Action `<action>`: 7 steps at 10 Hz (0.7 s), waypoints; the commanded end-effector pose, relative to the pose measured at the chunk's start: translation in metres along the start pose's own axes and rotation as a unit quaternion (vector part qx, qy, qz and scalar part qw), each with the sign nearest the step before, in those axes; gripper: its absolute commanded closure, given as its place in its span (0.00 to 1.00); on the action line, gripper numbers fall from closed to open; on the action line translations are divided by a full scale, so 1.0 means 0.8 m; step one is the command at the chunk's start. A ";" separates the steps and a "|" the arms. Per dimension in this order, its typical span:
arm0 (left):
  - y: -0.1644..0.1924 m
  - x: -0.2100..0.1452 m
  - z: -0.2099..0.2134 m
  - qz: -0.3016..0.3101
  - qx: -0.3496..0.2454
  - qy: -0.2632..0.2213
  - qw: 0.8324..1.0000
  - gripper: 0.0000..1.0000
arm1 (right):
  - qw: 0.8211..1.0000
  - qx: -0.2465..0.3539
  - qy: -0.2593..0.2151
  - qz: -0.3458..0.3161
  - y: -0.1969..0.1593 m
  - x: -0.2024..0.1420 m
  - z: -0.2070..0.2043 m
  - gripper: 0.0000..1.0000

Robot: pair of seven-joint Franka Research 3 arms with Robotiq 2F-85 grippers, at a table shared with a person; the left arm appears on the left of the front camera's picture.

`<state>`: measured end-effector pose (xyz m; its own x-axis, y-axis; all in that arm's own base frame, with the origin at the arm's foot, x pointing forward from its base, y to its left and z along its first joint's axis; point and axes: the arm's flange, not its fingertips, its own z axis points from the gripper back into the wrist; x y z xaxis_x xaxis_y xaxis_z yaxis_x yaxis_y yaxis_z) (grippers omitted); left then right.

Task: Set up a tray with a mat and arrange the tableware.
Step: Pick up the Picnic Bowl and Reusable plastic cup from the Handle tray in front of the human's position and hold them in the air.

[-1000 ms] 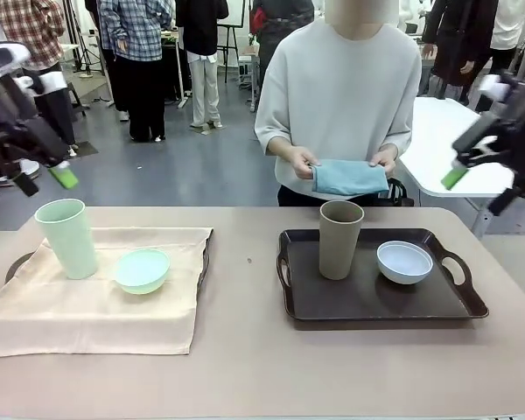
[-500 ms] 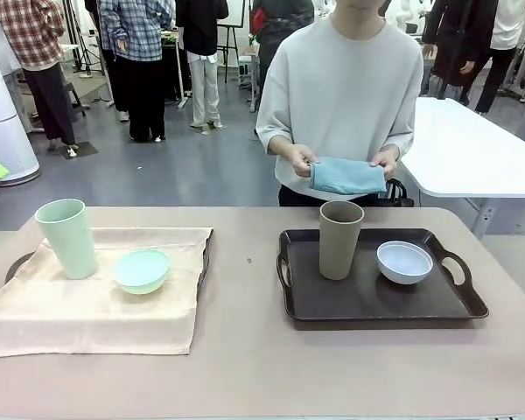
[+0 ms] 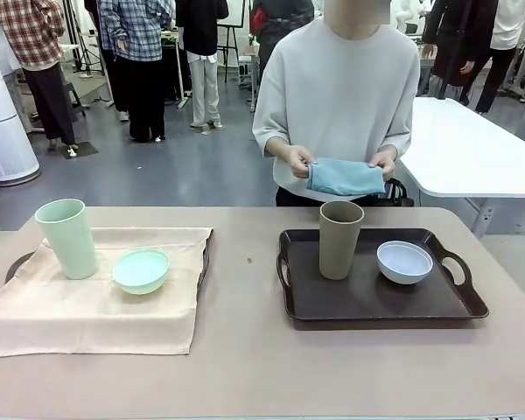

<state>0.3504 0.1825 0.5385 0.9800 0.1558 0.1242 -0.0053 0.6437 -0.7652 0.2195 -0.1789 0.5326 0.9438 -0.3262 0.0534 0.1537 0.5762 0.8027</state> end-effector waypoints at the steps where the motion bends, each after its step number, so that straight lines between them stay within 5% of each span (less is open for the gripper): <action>1: 0.004 0.000 0.001 -0.009 -0.014 0.004 1.000 0.00 | 1.000 0.025 0.001 0.001 -0.007 0.002 -0.011 0.00; 7: 0.000 0.000 0.000 0.000 0.000 0.000 1.000 0.00 | 1.000 0.000 0.000 0.000 0.000 0.000 0.000 0.00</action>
<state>0.3502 0.1814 0.5380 0.9812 0.1522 0.1190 -0.0074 0.6453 -0.7639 0.2203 -0.1773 0.5328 0.9396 -0.3394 0.0450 0.1711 0.5793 0.7969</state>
